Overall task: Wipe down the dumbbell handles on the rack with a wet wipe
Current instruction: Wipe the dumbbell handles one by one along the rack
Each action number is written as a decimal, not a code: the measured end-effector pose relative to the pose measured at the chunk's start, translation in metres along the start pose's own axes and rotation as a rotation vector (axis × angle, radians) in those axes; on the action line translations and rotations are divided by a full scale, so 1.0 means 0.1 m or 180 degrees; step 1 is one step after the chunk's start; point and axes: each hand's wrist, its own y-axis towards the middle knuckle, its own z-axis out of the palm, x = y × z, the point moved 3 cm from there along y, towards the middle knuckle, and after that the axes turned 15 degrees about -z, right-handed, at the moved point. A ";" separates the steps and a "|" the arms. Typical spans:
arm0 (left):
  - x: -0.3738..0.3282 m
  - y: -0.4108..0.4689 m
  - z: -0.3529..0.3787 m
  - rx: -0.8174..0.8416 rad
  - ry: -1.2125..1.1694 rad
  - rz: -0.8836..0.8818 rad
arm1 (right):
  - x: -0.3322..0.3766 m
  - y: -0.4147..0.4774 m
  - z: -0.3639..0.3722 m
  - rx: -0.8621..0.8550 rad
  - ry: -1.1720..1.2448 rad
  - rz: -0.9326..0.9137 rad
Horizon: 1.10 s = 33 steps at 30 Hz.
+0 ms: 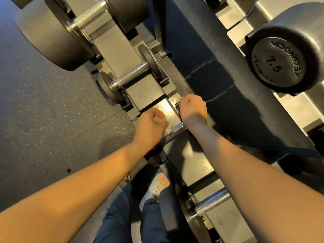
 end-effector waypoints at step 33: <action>0.19 0.08 0.11 0.0264 0.2091 0.0757 | -0.08 0.00 0.06 -0.0155 0.0206 -0.0260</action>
